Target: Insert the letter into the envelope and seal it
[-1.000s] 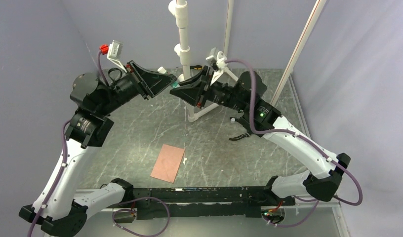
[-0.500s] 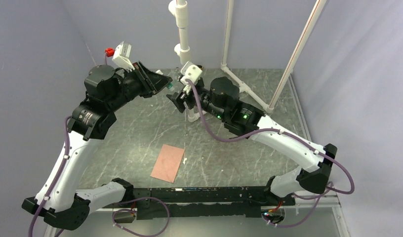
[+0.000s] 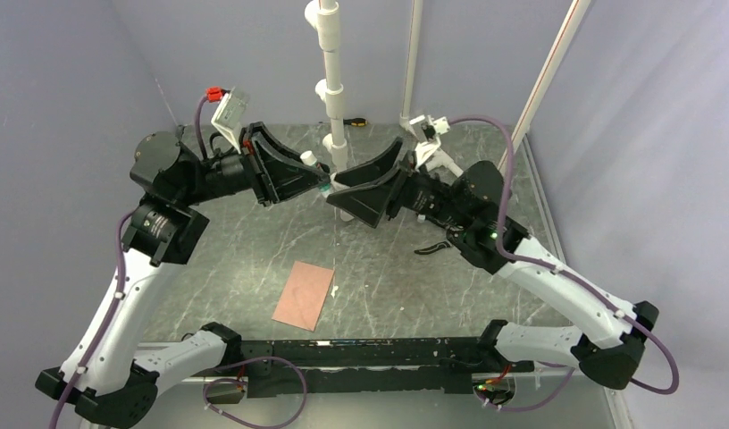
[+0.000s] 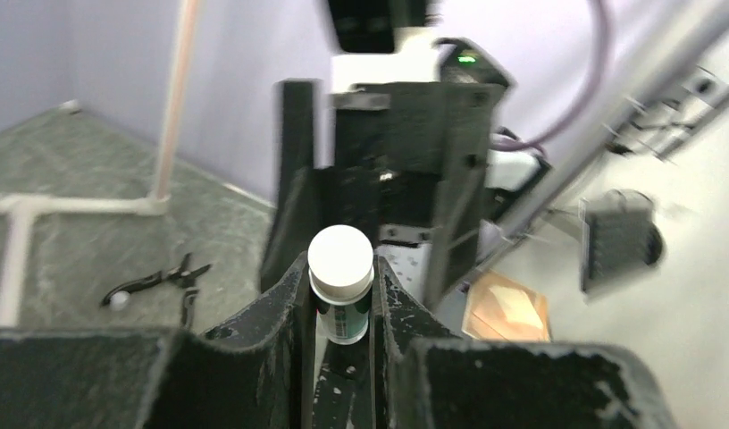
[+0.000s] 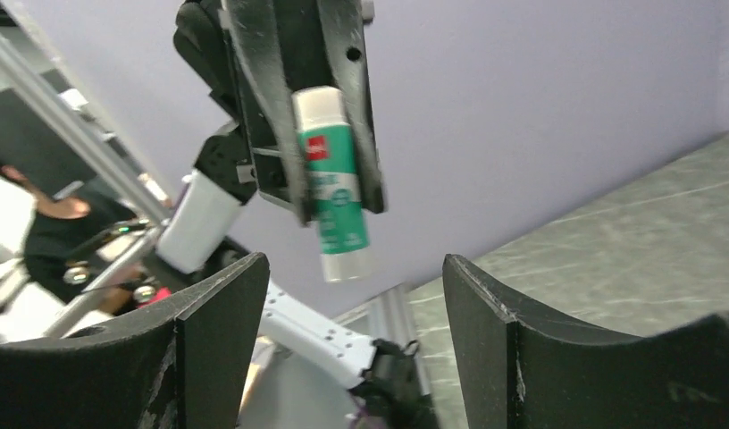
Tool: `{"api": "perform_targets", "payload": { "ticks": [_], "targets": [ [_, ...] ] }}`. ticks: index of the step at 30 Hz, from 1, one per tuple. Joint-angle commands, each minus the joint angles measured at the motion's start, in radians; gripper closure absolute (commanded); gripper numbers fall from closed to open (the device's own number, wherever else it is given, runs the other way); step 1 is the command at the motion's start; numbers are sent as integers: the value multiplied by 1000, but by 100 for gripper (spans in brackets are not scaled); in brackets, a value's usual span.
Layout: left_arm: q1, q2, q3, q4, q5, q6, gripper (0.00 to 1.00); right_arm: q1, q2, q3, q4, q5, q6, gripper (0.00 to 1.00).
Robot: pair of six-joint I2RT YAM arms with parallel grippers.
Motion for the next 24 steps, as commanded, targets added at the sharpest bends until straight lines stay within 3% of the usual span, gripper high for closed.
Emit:
{"api": "perform_targets", "payload": {
  "ticks": [1, 4, 8, 16, 24],
  "targets": [
    [-3, 16, -19, 324, 272, -150, 98, 0, 29, -64, 265, -149, 212, 27],
    [-3, 16, -25, 376, 295, -187, 98, 0, 40, -77, 332, -166, 242, 36],
    [-3, 15, -20, 344, 284, -167, 98, 0, 57, -62, 403, -174, 258, 58],
    [-3, 13, 4, 254, 181, -109, 98, 1, 95, 13, 251, -189, 151, 100],
    [-3, 22, 55, -15, -189, -64, 98, 41, 145, 147, -158, 95, -342, 100]
  ]
}}
